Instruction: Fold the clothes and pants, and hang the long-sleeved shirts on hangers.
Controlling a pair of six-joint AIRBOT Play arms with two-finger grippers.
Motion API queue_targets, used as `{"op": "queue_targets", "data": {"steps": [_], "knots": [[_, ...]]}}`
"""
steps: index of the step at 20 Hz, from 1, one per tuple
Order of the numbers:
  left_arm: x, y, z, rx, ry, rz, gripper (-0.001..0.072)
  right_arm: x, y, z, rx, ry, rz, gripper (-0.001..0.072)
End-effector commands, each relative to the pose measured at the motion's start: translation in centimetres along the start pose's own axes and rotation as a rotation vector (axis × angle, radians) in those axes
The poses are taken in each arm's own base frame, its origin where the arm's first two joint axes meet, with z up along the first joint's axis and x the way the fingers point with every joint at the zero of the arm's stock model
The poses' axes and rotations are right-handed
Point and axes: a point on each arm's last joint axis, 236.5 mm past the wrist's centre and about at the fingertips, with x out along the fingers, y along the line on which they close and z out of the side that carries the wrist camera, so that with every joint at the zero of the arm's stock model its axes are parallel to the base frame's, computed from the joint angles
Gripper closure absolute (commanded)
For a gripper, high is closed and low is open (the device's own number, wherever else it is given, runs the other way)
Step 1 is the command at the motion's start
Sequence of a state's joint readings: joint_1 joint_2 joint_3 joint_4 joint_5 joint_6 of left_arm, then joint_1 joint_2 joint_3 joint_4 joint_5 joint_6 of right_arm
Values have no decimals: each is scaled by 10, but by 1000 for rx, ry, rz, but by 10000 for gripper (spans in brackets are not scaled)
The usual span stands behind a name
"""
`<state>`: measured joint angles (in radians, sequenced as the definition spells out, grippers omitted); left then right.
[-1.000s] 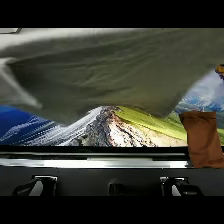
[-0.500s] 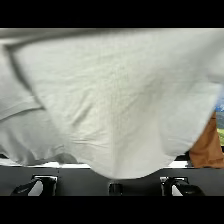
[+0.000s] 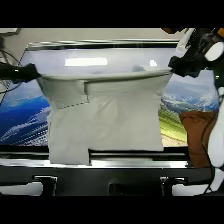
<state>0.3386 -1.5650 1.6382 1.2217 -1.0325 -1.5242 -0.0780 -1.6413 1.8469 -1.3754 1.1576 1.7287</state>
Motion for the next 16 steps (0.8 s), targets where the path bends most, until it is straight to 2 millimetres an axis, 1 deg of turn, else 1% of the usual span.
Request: {"op": "queue_targets", "data": {"steps": [1,3,5,6,7,9,12,14,16], "knots": [[94,6,-7,1,-23,0,685,82,-21,0,19,-10,-23,683],[108,9,-1,1,-65,7,685,100,-28,-2,18,-10,-36,683],[111,12,-3,25,-60,12,685,104,-32,-8,18,14,-48,683],[112,13,-10,43,-30,14,684,103,-33,-13,17,35,-53,683],[111,14,-19,57,11,17,685,103,-34,-21,18,67,-57,683],[109,23,-46,89,126,40,685,101,-36,-42,20,155,-70,683],[101,35,-81,117,286,76,684,96,-41,-72,22,286,-92,683],[94,40,-99,123,366,89,684,97,-47,-100,29,404,-111,682],[90,43,-115,120,437,92,683,101,-53,-124,36,500,-124,682]]}}
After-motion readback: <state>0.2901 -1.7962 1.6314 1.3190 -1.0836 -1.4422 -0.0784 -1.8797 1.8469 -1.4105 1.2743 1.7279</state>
